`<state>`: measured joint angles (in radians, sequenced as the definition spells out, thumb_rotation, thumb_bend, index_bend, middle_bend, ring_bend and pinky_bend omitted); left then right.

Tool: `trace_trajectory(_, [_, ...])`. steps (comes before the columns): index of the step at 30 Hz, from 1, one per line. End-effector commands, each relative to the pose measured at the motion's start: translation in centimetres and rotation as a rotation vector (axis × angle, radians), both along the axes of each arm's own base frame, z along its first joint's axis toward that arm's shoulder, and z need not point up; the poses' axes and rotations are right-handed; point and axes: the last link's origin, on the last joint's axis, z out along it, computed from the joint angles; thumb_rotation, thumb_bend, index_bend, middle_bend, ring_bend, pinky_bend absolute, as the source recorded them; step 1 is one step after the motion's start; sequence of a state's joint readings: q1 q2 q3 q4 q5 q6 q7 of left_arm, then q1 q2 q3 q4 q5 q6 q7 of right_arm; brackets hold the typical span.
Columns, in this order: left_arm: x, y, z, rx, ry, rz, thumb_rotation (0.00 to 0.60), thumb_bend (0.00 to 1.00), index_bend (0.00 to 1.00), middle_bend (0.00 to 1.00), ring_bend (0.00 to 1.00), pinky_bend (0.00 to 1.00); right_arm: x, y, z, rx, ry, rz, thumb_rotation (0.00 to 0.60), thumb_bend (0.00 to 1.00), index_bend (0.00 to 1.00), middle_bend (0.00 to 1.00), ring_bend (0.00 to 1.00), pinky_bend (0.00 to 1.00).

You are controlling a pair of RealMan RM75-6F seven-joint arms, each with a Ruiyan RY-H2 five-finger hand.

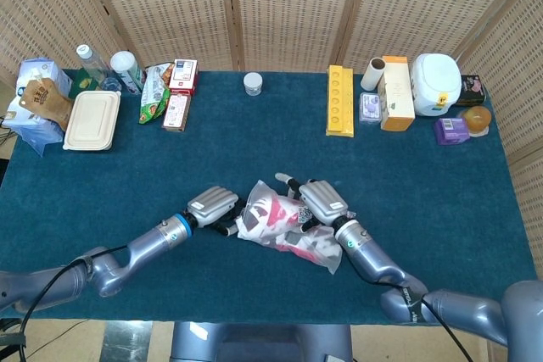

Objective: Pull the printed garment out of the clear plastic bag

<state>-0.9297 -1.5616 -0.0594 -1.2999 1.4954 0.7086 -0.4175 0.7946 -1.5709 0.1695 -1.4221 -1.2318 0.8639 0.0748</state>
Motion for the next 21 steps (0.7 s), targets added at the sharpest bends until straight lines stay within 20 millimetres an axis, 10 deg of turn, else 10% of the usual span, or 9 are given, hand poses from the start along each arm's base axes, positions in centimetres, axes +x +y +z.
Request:
trace_trajectory(1, [0.2, 0.1, 0.1, 0.003, 0.000, -0.001, 0.600, 0.51, 0.72, 1.00, 1.00, 0.95, -0.5, 0.0, 1.2, -0.028, -0.018, 0.005, 0.600, 0.17, 0.06, 0.16, 0.22, 0.22])
trace_trajectory(21, [1.2, 1.5, 1.9, 0.050, 0.055, -0.062, 0.600, 0.51, 0.72, 1.00, 1.00, 0.95, -6.1, 2.6, 7.9, -0.143, 0.062, 0.340, 0.600, 0.15, 0.24, 0.30, 0.32, 0.28])
